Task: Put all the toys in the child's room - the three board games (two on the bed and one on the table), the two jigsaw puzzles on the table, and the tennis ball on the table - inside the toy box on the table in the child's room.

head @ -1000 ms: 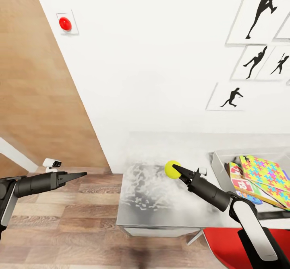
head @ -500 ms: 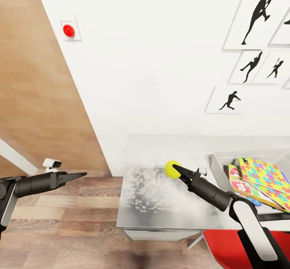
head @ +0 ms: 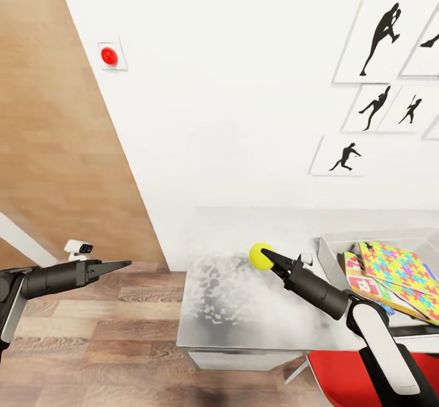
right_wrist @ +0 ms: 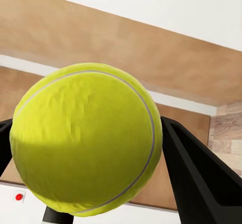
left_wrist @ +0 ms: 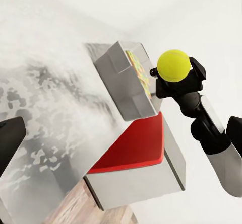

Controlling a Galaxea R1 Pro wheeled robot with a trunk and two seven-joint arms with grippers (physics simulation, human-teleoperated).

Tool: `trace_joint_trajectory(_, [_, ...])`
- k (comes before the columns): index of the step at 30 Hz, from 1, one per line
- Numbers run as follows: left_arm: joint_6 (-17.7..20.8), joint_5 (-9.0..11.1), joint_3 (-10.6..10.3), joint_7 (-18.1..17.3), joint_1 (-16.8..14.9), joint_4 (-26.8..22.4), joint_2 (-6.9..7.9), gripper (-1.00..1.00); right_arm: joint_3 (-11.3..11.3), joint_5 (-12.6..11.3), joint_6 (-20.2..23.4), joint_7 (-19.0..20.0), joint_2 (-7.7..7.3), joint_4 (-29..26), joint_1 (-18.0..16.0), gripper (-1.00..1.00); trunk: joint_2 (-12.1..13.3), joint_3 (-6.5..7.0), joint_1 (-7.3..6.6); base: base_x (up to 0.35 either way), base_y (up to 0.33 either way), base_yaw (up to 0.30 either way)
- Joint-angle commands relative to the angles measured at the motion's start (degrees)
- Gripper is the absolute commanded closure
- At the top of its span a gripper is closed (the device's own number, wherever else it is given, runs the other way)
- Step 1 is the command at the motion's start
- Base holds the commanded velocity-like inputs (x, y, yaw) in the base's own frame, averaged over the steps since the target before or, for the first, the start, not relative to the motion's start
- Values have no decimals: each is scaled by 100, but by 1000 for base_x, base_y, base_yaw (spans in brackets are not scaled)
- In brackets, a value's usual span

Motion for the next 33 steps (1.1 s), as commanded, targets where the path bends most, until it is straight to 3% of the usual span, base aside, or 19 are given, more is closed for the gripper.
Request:
trace_joint_trajectory(1, [61, -6, -2, -24, -2, -1, 1, -100, 2, -10, 15, 3, 1, 0, -4, 100, -10, 0, 3, 0, 0, 0])
trace_joint_trajectory(33, [52, 3, 14, -24, 12, -10, 10, -100, 13, -10, -155, 7, -16, 0, -3, 100, -10, 306, 3, 0, 0, 0])
